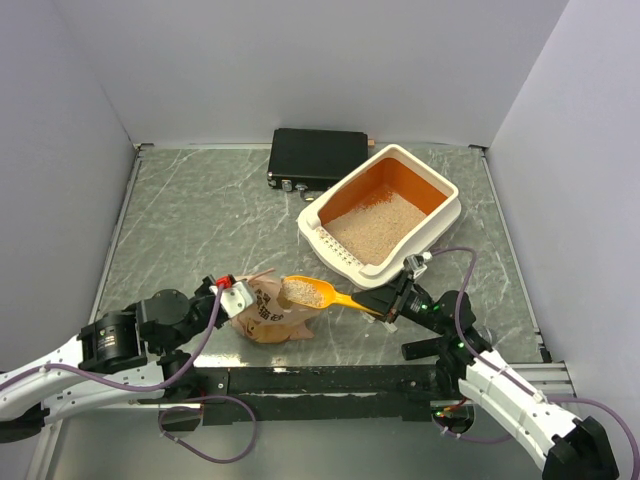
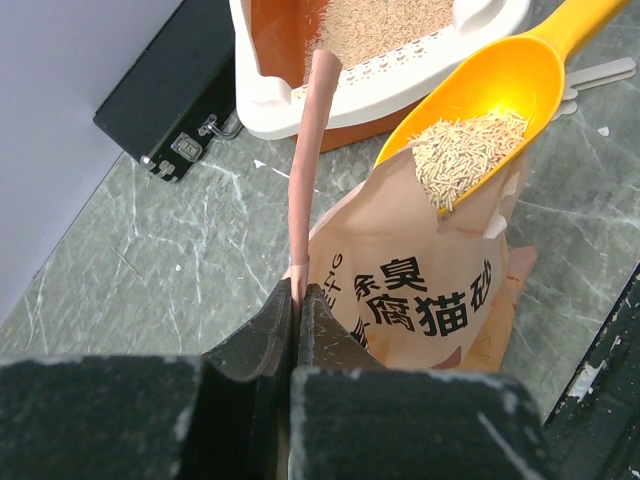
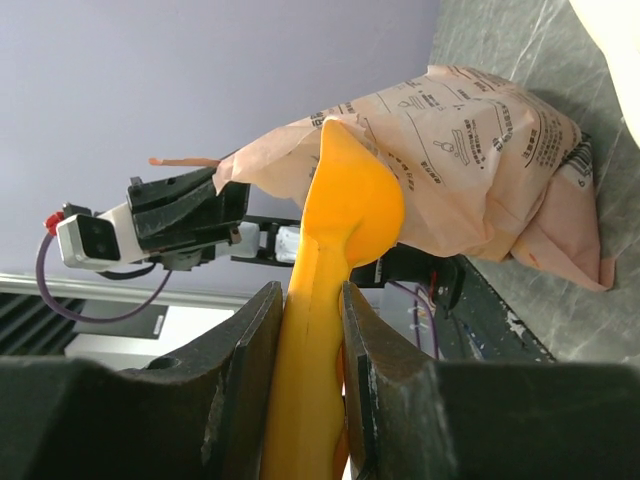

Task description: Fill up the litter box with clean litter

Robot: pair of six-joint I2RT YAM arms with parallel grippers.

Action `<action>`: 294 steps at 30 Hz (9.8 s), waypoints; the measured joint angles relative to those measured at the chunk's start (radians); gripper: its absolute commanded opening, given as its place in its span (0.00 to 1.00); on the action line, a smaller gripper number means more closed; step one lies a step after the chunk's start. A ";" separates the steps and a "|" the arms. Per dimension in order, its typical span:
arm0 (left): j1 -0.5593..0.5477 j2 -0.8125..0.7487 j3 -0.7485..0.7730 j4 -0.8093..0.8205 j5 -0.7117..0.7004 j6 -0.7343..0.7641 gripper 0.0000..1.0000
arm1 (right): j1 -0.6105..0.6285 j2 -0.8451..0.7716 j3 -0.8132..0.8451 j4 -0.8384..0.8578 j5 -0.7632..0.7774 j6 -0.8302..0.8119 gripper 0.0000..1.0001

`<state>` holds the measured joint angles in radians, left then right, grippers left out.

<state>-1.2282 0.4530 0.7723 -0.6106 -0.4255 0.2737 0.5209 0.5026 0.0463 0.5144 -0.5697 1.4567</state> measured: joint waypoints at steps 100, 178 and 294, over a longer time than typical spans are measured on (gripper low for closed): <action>0.000 -0.108 -0.163 0.196 -0.158 -0.059 0.01 | 0.247 0.544 0.936 -0.829 0.665 -1.088 0.00; 0.000 0.045 -0.122 0.225 -0.201 -0.046 0.01 | 0.131 0.364 0.994 -1.097 0.151 -0.963 0.00; -0.006 -0.157 -0.230 0.299 -0.173 0.029 0.01 | 0.142 0.019 0.175 -0.243 0.147 0.036 0.00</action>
<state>-1.2339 0.2958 0.5423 -0.3115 -0.5987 0.3023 0.6628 0.5217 0.2214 0.2714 -0.4225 1.4925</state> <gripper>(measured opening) 0.036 0.325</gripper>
